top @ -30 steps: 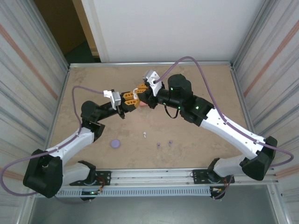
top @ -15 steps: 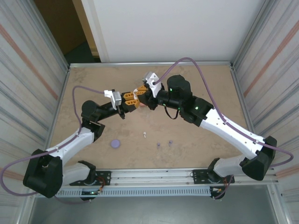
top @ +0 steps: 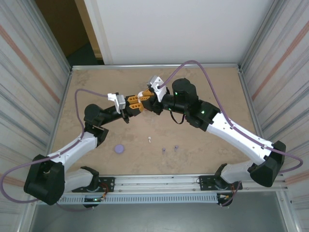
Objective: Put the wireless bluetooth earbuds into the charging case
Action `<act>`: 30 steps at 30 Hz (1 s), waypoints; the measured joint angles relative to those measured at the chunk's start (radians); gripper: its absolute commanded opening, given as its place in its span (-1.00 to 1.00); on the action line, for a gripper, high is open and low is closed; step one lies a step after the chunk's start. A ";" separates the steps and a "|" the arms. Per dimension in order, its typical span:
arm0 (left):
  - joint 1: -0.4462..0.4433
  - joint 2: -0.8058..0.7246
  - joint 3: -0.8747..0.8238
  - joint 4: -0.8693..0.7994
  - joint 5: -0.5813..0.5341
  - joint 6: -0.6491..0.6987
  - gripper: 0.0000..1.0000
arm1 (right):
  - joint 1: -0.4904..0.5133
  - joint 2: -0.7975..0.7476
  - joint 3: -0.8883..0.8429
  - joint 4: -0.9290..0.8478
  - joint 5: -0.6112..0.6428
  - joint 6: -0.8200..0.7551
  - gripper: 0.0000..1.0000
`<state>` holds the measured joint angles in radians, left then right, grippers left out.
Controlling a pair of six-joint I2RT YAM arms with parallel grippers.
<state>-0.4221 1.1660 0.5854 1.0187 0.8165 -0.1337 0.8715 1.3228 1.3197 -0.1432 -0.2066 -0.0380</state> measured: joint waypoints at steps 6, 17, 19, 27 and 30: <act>0.000 0.000 0.000 -0.004 -0.009 0.000 -1.00 | 0.002 -0.001 0.000 -0.007 -0.003 0.003 -0.05; -0.004 -0.037 0.000 -0.020 -0.040 0.027 -1.00 | -0.016 -0.104 -0.035 -0.013 0.031 0.061 0.21; -0.004 -0.052 -0.001 -0.031 -0.056 0.037 -1.00 | -0.036 -0.126 -0.061 -0.015 0.033 0.085 0.22; -0.003 -0.148 -0.042 -0.061 -0.135 0.060 -1.00 | -0.132 -0.203 -0.228 -0.043 0.056 0.216 0.23; -0.003 -0.187 -0.058 -0.064 -0.159 0.061 -1.00 | -0.159 -0.222 -0.280 -0.072 0.057 0.267 0.22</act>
<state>-0.4255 0.9791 0.5278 0.9546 0.6575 -0.0727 0.7128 1.1011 1.0401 -0.2157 -0.1493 0.2287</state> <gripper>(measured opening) 0.208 0.613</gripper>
